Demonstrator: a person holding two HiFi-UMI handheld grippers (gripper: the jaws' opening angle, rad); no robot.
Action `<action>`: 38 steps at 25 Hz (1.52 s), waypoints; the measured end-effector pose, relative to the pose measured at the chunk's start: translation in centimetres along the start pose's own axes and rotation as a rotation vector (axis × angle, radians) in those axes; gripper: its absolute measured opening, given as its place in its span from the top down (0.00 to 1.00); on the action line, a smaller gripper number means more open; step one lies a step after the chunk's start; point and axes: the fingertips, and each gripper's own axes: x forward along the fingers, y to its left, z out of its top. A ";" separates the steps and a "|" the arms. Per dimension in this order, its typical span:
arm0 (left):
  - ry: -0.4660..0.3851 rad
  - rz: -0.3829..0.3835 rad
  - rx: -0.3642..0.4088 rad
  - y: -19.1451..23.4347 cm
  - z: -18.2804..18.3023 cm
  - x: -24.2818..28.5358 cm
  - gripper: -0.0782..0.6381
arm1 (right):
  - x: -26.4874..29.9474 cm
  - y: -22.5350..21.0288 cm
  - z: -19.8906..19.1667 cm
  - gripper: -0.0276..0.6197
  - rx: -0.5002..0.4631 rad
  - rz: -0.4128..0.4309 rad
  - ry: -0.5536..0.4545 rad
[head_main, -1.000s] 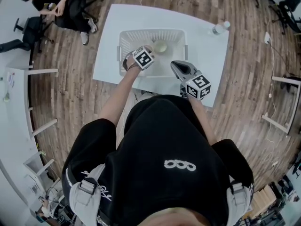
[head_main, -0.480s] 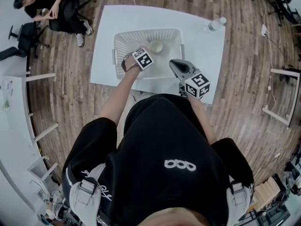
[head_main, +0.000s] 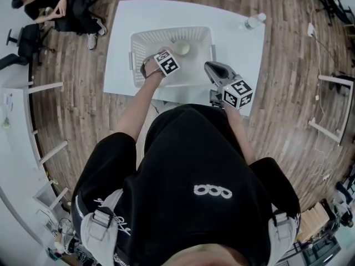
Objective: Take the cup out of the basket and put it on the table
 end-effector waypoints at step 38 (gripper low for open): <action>-0.664 0.379 -0.159 -2.0 7.9 -25.7 0.85 | -6.7 -1.5 1.1 0.92 -0.007 -0.002 -0.077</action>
